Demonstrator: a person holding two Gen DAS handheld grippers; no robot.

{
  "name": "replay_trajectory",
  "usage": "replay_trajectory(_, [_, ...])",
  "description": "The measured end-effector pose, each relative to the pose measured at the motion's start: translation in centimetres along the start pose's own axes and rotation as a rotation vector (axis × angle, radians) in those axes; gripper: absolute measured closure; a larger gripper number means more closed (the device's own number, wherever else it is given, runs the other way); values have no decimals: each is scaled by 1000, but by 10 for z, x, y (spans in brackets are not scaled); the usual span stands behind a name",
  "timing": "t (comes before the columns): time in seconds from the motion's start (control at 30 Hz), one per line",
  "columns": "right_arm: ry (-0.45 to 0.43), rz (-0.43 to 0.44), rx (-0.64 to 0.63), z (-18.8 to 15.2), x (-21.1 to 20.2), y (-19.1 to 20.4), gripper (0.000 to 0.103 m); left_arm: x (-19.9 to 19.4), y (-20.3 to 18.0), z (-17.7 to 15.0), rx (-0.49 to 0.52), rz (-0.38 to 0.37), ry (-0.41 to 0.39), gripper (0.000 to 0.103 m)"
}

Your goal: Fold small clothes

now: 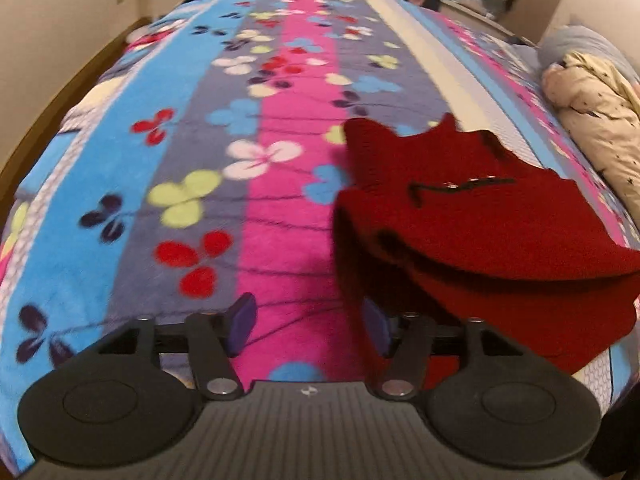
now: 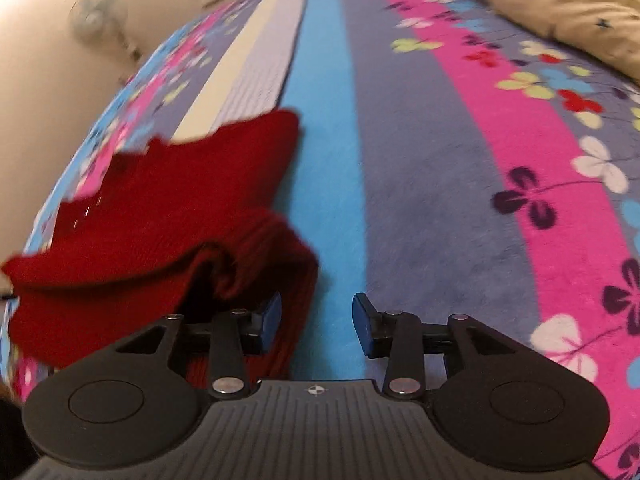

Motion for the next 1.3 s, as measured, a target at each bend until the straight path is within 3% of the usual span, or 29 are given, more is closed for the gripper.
replay_trajectory(0.13, [-12, -27, -68, 6, 7, 19, 62, 15, -17, 7, 55, 4, 9, 33])
replay_trajectory(0.3, [-116, -115, -162, 27, 17, 39, 62, 33, -34, 28, 51, -12, -23, 31])
replay_trajectory(0.37, [-193, -138, -165, 41, 16, 44, 62, 29, -31, 43, -30, -39, -82, 31])
replay_trajectory(0.43, [-256, -124, -104, 55, 13, 41, 62, 24, -21, 56, -178, -105, -141, 32])
replay_trajectory(0.5, [-292, -100, -14, 63, 11, 34, 62, 27, -12, 60, -298, -131, -138, 33])
replay_trajectory(0.6, [-269, -89, 56, 66, 19, 24, 62, 44, -17, 55, -247, -66, -57, 33])
replay_trajectory(0.77, [-171, -105, 30, 60, 41, 24, 61, 58, -34, 52, -146, -71, -16, 33])
replay_trajectory(0.97, [-153, -109, 49, 57, 45, 24, 60, 76, -30, 52, -175, -57, 13, 33])
replay_trajectory(1.07, [-145, -101, 28, 55, 47, 28, 66, 78, -29, 53, -185, -45, 13, 34])
replay_trajectory(1.17, [-141, -95, 19, 56, 48, 30, 74, 77, -33, 54, -174, -53, 9, 41])
replay_trajectory(1.2, [-139, -95, 17, 57, 49, 30, 81, 77, -33, 54, -169, -57, 8, 54])
replay_trajectory(1.23, [-138, -97, 12, 58, 49, 29, 89, 76, -34, 54, -167, -64, 4, 78])
replay_trajectory(1.27, [-140, -97, 7, 58, 49, 30, 91, 75, -34, 55, -166, -73, -4, 91])
replay_trajectory(1.3, [-153, -102, -4, 60, 47, 32, 92, 70, -32, 57, -173, -74, -22, 91])
Point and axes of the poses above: each gripper's, at about its wrist camera, not at the fingertips, and x roughly the way its jaws point, y to its left, z to its top, the point moved 7 cm from there along x, roughly the way its jaws point, and after that the axes turned 4 degrees about z, right-handed, at the moved point
